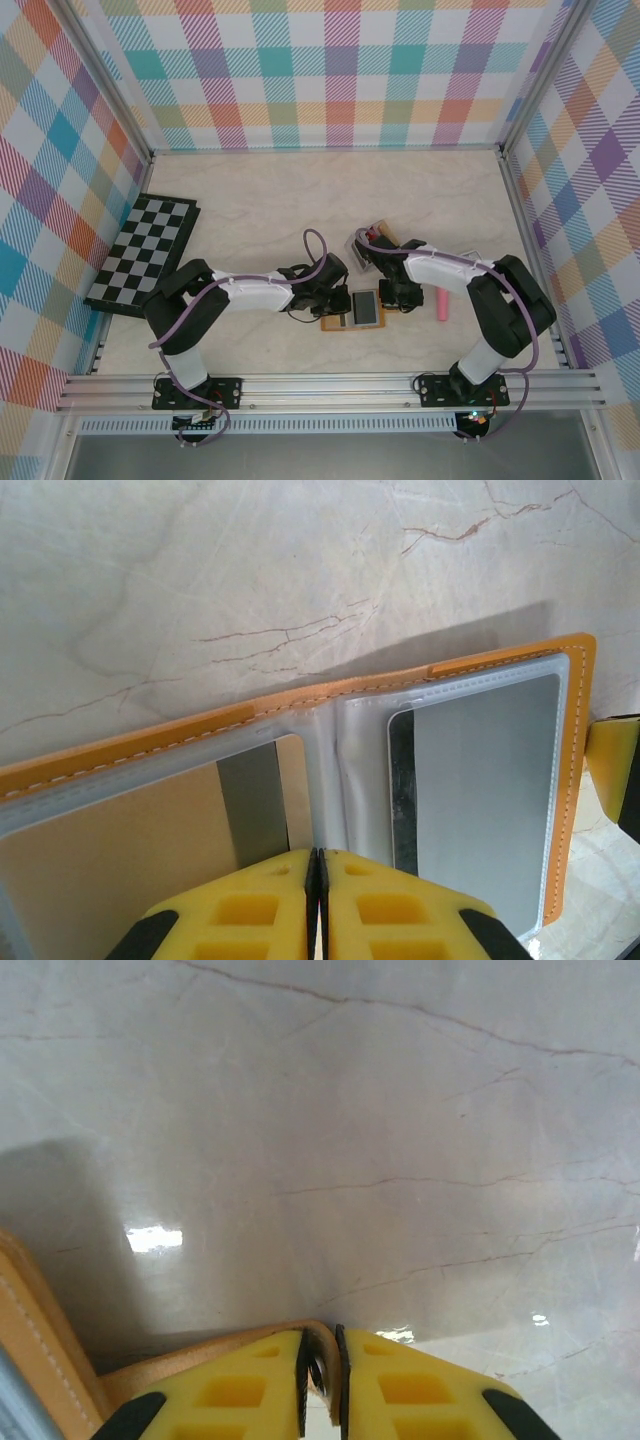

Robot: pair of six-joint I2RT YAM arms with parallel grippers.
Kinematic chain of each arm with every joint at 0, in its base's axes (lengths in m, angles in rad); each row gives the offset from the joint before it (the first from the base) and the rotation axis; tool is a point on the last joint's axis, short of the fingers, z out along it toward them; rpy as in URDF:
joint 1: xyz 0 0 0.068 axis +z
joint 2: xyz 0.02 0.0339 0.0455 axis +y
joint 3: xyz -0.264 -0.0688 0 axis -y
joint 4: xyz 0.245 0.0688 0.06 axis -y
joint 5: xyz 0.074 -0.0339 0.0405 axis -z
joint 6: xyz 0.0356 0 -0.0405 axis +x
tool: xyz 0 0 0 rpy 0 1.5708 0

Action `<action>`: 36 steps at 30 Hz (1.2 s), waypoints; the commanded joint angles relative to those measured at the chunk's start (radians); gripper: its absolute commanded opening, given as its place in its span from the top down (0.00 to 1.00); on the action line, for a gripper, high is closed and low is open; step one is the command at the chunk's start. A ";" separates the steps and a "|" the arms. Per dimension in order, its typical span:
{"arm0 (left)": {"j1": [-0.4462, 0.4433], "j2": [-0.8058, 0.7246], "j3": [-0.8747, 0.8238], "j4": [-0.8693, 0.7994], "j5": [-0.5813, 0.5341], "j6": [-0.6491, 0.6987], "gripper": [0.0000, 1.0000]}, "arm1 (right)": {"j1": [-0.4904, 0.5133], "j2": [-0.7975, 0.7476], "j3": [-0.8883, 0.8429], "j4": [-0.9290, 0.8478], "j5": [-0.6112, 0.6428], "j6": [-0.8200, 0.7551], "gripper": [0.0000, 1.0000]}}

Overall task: Put the credit cards into the card holder
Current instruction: Slide the button at the card holder.

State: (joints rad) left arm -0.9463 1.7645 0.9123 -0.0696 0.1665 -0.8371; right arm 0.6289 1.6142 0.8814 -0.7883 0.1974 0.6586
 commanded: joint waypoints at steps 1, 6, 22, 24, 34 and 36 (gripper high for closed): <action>0.007 0.035 -0.013 -0.071 -0.023 0.006 0.89 | 0.000 0.042 -0.016 -0.038 0.028 0.017 0.84; 0.019 0.027 -0.019 -0.101 -0.043 0.007 0.90 | 0.000 0.021 -0.010 -0.063 0.073 0.016 0.78; 0.052 0.003 -0.021 -0.147 -0.054 0.033 0.90 | -0.058 -0.115 0.039 -0.060 -0.025 -0.032 0.60; 0.052 -0.004 -0.012 -0.147 -0.048 0.039 0.90 | -0.065 -0.141 0.062 -0.059 -0.044 -0.046 0.59; 0.072 -0.077 0.152 -0.250 -0.047 0.101 0.76 | -0.255 -0.216 0.196 -0.004 -0.186 -0.189 0.53; 0.092 -0.076 0.199 -0.258 -0.038 0.107 0.68 | -0.288 -0.198 0.233 0.009 -0.228 -0.222 0.52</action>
State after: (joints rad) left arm -0.8825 1.7298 1.0401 -0.2729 0.1364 -0.7601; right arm 0.3756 1.4052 1.0630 -0.7975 0.0505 0.5129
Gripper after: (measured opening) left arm 0.299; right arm 0.477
